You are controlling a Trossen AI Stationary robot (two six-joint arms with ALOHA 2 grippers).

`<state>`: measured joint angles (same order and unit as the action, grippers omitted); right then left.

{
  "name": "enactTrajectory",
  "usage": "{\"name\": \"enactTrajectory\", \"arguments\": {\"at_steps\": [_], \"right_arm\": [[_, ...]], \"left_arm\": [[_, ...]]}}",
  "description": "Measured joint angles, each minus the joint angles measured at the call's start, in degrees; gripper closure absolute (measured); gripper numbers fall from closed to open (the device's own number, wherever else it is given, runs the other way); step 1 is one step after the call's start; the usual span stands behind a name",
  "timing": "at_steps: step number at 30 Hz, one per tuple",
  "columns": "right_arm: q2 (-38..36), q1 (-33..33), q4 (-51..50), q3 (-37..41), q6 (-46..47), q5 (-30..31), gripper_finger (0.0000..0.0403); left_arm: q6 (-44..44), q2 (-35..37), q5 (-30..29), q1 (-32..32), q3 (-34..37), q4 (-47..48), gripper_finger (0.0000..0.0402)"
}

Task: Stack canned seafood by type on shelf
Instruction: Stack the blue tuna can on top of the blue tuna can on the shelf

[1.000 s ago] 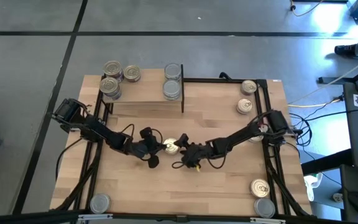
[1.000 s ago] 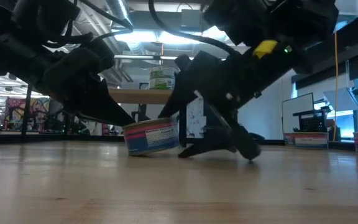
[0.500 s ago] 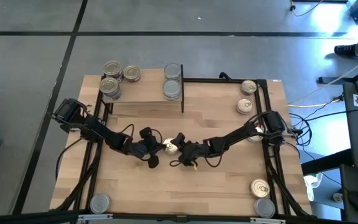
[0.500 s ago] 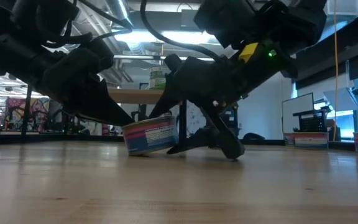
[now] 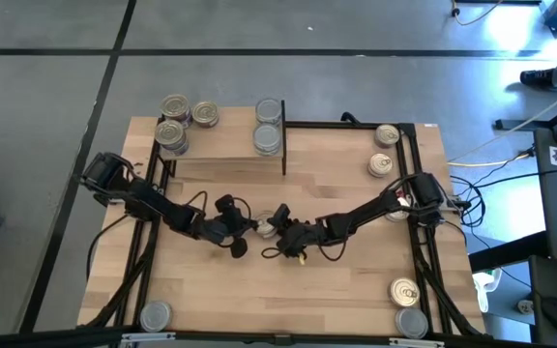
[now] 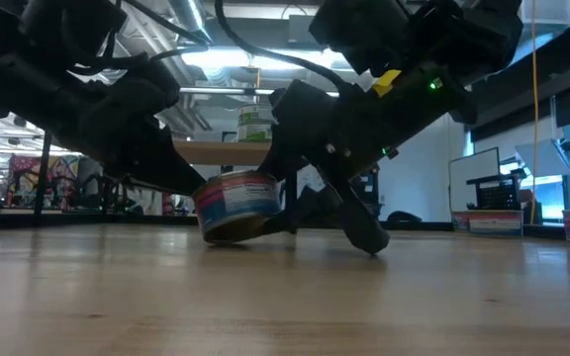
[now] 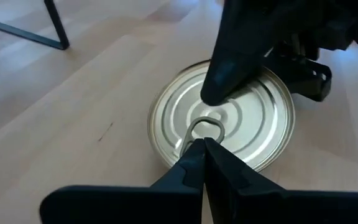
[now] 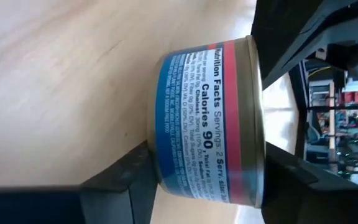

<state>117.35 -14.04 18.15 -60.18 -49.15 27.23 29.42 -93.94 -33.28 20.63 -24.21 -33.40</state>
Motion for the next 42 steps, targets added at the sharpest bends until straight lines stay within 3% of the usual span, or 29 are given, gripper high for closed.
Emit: {"name": "enactTrajectory", "arguments": {"at_steps": [6, 14, 18, 26, 29, 34, 42], "right_arm": [[-2.2, -1.8, -1.8, 0.3, 6.3, 0.9, 0.0206], [-8.5, -2.1, -11.0, 0.3, 15.4, 0.0, 0.0206], [-10.3, -2.1, -14.1, 0.3, 20.6, -0.1, 0.0206], [-12.9, -2.1, -14.9, 0.2, 28.0, -2.6, 0.0206], [-13.0, -2.1, -14.4, 0.1, 29.3, -2.9, 0.0206], [-12.9, -2.0, -13.5, 0.1, 30.9, -2.8, 0.0206], [-13.0, -2.0, -9.8, 0.1, 31.0, -2.4, 0.0206]], "left_arm": [[-4.4, 6.7, 3.7, 1.5, 0.1, 1.8, 0.0396], [-10.0, 12.6, 2.8, 2.0, 0.0, 2.0, 0.0387], [-11.4, 12.9, 3.8, 0.6, 0.0, 1.8, 0.0334], [-22.7, 12.8, 4.0, 0.3, -0.1, 1.0, 0.0167], [-24.8, 12.8, 4.0, -0.1, -0.1, 1.0, 0.0121], [-27.4, 12.7, 3.8, -0.6, -0.2, -0.5, 0.0089], [-33.0, 10.3, 3.8, -0.1, -0.3, -3.3, 0.0091]]}}
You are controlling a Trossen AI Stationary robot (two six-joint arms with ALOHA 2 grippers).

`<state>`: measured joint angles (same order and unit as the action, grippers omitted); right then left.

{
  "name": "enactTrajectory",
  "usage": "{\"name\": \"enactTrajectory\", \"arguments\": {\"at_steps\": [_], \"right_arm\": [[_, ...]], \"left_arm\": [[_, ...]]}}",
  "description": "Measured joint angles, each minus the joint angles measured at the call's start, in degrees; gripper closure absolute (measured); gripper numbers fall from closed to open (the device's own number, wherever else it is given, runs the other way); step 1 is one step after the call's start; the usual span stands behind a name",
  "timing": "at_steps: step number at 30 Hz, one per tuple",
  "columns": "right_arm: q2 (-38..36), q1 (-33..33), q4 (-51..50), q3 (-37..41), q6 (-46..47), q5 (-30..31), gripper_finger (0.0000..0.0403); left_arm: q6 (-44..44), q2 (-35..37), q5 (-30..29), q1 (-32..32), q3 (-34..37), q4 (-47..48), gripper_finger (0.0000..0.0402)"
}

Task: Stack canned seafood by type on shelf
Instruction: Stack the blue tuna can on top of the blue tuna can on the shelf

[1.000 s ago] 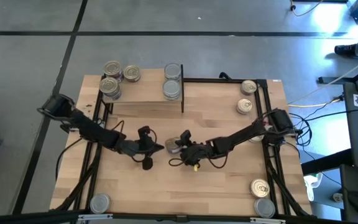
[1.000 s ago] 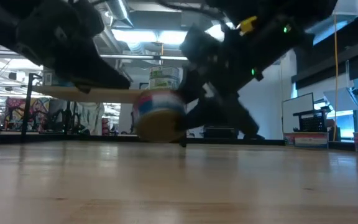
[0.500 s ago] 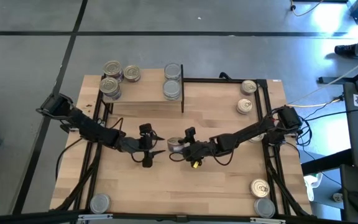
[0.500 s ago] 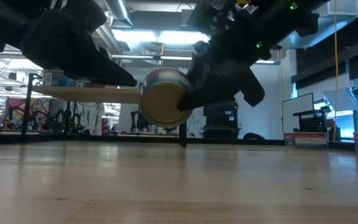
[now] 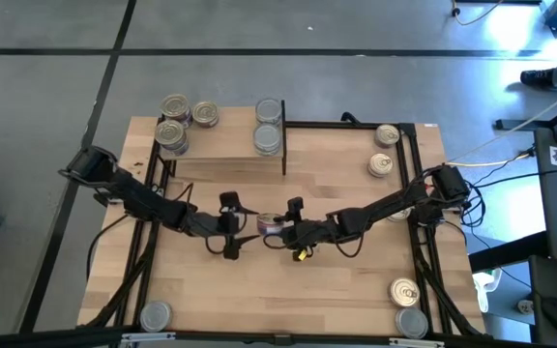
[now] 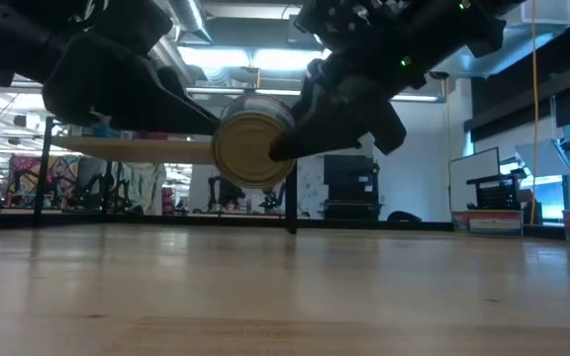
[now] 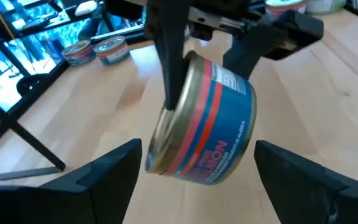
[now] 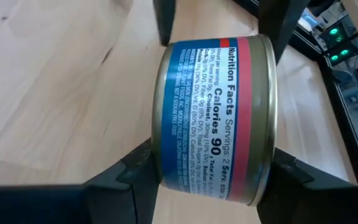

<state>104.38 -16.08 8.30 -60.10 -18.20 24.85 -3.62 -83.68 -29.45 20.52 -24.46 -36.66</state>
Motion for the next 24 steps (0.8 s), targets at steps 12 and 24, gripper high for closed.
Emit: {"name": "enactTrajectory", "arguments": {"at_steps": [12, 24], "right_arm": [[0.0, 0.0, 2.1, 0.0, 3.4, -2.9, 0.0206], [0.0, 0.0, 3.7, 0.0, 3.6, -3.9, 0.0167]], "left_arm": [[-12.7, -4.7, 0.4, 0.0, -5.5, 0.0, 0.0125], [-9.0, -4.8, 0.6, -0.1, -5.6, 0.9, 0.0214]]}}
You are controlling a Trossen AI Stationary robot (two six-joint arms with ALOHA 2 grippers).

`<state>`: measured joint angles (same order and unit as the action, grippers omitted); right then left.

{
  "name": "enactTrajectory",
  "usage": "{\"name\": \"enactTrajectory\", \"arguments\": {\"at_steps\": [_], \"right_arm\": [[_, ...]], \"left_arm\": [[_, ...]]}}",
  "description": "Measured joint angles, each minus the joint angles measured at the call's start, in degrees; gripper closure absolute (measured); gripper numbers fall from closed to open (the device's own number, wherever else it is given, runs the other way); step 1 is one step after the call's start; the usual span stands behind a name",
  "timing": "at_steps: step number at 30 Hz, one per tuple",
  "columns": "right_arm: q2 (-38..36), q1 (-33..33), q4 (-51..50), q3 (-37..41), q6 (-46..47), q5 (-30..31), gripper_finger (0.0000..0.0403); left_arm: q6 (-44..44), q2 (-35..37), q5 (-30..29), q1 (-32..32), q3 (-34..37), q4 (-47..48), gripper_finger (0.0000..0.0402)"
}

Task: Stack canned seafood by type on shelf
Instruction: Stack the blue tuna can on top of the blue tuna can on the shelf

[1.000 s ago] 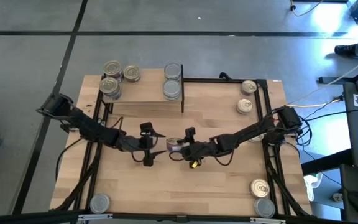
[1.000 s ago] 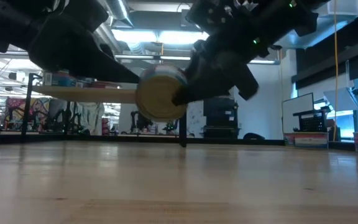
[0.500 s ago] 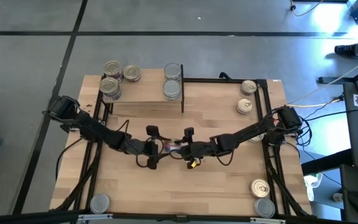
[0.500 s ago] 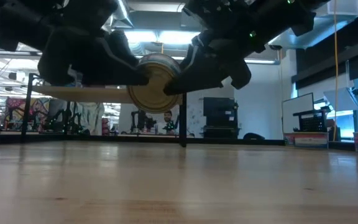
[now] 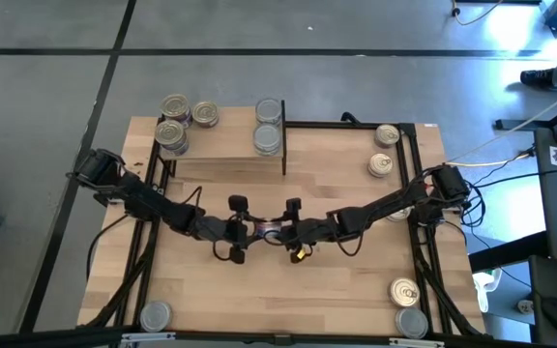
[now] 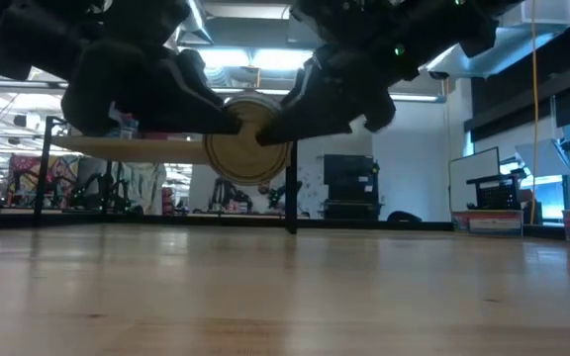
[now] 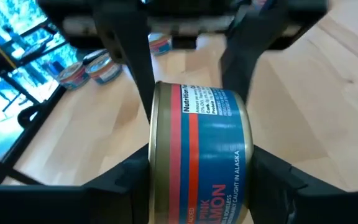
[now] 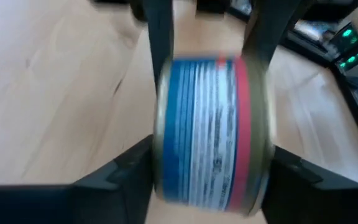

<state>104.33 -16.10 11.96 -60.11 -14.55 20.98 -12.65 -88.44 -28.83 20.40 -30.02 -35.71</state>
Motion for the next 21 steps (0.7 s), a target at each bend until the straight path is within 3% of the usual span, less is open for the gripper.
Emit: {"name": "enactTrajectory", "arguments": {"at_steps": [2, 6, 13, 21], "right_arm": [[-0.3, -0.3, -0.5, -0.1, 0.2, 0.5, 0.0142], [-5.1, -2.6, -11.1, 0.0, 1.7, 4.1, 0.0106], [-14.9, -7.5, -29.7, 2.9, 12.8, 5.4, 0.009], [-17.2, -8.7, -19.4, 16.0, 20.1, 6.5, 0.0089]], "left_arm": [[0.5, 0.1, -0.7, 0.0, 0.0, 0.4, 0.0214], [1.0, 2.5, -2.8, 0.4, -1.2, 4.8, 0.0214], [4.9, 8.1, -9.9, 0.9, -12.0, 30.9, 0.0214], [11.1, 8.7, -19.8, -0.7, -30.3, 64.3, 0.0214]]}}
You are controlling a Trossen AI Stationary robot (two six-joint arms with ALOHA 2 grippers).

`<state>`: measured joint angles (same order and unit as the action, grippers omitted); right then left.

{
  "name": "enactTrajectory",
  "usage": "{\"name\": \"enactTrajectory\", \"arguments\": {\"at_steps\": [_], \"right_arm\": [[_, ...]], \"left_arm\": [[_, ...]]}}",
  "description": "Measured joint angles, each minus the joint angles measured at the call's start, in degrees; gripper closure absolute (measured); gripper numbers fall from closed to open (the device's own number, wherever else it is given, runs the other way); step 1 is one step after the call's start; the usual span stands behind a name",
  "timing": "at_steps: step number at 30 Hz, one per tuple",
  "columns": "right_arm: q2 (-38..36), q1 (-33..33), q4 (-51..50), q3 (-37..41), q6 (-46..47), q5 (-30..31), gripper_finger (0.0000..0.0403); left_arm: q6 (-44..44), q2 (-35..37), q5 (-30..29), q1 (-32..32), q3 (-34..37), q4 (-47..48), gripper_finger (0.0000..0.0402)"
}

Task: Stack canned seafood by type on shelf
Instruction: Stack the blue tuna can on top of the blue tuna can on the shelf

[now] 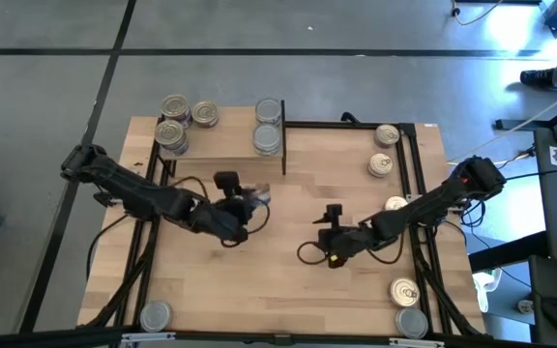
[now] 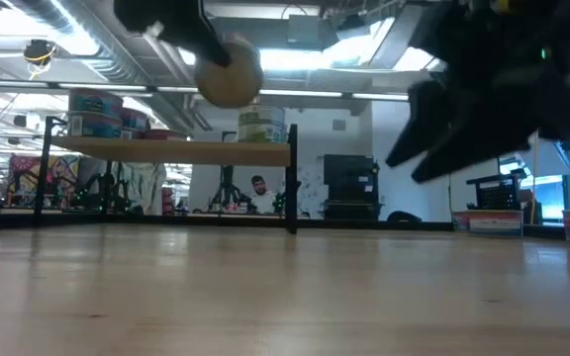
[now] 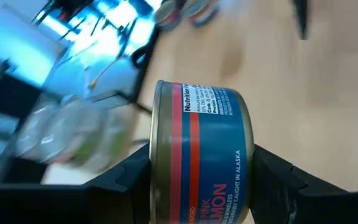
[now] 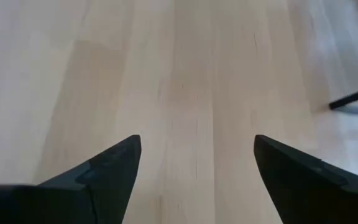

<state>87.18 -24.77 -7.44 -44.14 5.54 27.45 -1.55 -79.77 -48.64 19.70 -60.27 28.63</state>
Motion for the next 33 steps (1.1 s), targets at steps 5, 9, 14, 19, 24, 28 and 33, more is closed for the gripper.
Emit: {"name": "enactTrajectory", "arguments": {"at_steps": [5, 9, 14, 19, 24, 28, 33], "right_arm": [[0.0, 0.0, 7.5, 5.6, 1.3, 0.0, 0.0089], [0.0, 0.0, 12.1, 7.6, 1.4, 0.0, 0.0089], [0.0, 0.0, 15.9, 8.6, 1.3, 0.0, 0.0089], [0.1, 0.0, 15.6, 8.7, 1.8, -0.3, 0.0088], [0.2, 0.0, 15.6, 8.7, 1.8, -1.0, 0.0088], [0.2, 0.0, 17.0, 8.7, 1.5, -0.7, 0.0088], [0.2, 0.0, 17.7, 8.7, 1.3, 0.0, 0.0088]], "left_arm": [[5.4, 0.0, -6.3, -2.7, -9.3, 19.0, 0.0214], [6.1, 0.0, -10.4, -7.0, -14.4, 27.8, 0.0214], [5.6, 0.0, -12.0, -15.3, -17.1, 33.1, 0.0214], [4.2, 0.0, -11.9, -24.4, -17.4, 36.0, 0.0214], [2.4, 0.0, -9.0, -33.1, -17.4, 36.8, 0.0214], [-5.4, 0.0, -8.4, -39.3, -17.4, 35.1, 0.0212], [-11.9, 0.0, -3.0, -45.5, -17.4, 31.9, 0.0212]]}}
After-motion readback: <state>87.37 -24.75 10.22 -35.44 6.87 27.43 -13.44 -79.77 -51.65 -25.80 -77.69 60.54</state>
